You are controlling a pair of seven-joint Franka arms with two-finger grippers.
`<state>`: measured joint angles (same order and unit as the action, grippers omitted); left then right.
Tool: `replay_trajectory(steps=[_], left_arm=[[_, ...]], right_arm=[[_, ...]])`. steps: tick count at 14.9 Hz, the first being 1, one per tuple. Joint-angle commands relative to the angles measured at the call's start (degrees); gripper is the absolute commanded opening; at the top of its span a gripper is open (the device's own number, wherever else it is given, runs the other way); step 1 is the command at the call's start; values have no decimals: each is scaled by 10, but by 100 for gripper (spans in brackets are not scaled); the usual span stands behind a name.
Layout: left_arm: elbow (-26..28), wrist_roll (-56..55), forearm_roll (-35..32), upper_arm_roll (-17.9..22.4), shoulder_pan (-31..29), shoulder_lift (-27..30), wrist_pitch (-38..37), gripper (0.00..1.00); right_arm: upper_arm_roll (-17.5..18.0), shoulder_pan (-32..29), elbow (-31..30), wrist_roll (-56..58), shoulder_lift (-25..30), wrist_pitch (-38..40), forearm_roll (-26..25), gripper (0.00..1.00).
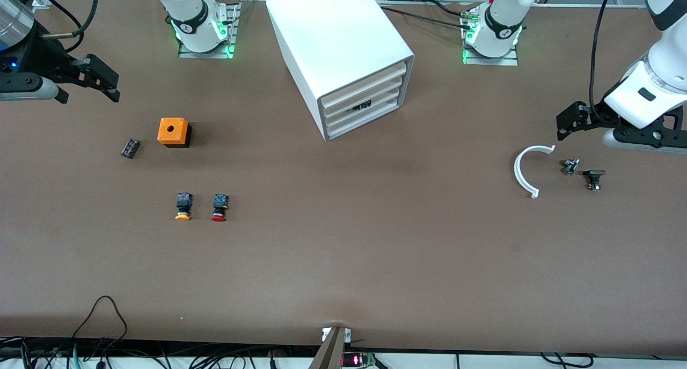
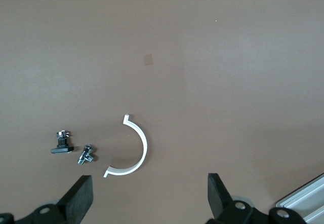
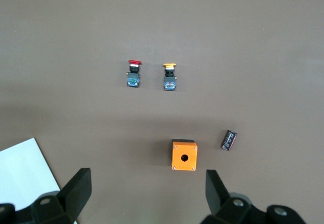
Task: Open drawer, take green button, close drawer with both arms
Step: 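Move the left gripper toward the cabinet drawer while the right gripper advances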
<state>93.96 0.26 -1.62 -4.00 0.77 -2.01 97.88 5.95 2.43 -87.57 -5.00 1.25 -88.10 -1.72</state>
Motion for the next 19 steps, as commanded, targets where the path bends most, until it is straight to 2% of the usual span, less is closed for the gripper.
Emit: replay_trajectory(steps=[1, 9, 14, 17, 19], left_arm=[[-19, -3, 3, -1, -1, -10, -6, 100], [-19, -3, 3, -2, 0, -10, -8, 100], [-19, -4, 3, -3, 1, -10, -8, 100], [-21, -3, 4, -5, 8, -31, -9, 100], [-20, 3, 11, -20, 9, -60, -16, 100]], right_arm=[[6, -7, 7, 6, 4, 7, -3, 100], [5, -8, 6, -2, -1, 17, -4, 100], [4, -9, 6, 9, -43, 14, -4, 100], [6, -1, 6, -3, -76, 9, -3, 100], [6, 1, 6, -27, -103, -15, -3, 100]])
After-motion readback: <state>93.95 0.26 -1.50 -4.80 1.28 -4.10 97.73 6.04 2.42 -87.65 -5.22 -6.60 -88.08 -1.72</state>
